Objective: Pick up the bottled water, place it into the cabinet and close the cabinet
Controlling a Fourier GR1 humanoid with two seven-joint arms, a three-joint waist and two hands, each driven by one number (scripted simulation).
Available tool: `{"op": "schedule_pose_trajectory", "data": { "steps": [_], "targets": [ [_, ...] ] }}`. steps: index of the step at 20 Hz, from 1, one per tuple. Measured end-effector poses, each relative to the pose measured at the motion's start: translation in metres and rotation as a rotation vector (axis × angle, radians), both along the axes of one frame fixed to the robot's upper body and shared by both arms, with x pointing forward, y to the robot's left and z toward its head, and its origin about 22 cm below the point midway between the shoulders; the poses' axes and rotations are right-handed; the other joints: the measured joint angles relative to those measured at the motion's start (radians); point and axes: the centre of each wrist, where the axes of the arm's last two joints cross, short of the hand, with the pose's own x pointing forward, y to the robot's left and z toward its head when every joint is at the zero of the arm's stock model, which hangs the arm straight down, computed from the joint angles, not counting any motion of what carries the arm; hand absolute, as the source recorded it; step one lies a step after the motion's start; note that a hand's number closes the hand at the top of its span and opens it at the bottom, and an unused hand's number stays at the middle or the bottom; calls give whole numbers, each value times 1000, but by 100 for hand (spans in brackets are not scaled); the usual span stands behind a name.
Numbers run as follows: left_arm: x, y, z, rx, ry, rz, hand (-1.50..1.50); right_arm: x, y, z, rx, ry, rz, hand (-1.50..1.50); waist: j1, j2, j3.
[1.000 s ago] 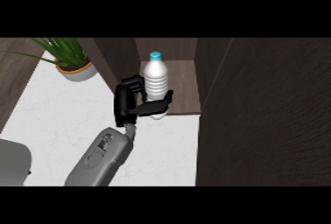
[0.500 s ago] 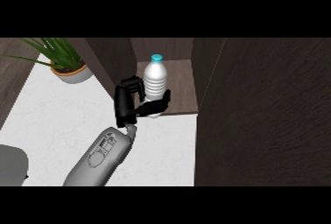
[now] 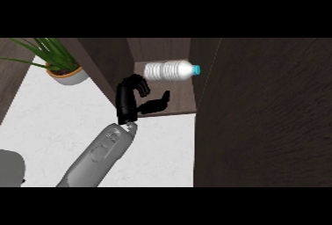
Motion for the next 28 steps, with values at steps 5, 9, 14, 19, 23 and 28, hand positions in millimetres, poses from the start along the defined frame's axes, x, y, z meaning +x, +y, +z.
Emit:
{"op": "schedule_pose_trajectory", "data": {
  "steps": [5,9,14,19,23,28],
  "targets": [
    [47,9,19,69,46,-12,-150,3,0,-1,5,-2,-3,-150,-11,25,-8],
    [68,13,23,95,74,-11,-150,4,2,-3,-1,0,0,-150,-15,32,-9],
    [77,11,21,78,93,-17,-150,0,2,-2,6,-4,-6,-150,-9,21,-5],
    [81,7,21,20,59,-53,-150,2,7,-2,6,-11,-8,-150,1,16,-3],
    [84,5,25,-67,-4,-115,-150,-1,2,-3,2,-16,-15,-150,8,15,-4],
    [85,2,28,-179,-88,-235,-150,-7,2,-5,-6,-18,-33,-150,19,17,-5]
  ]
}}
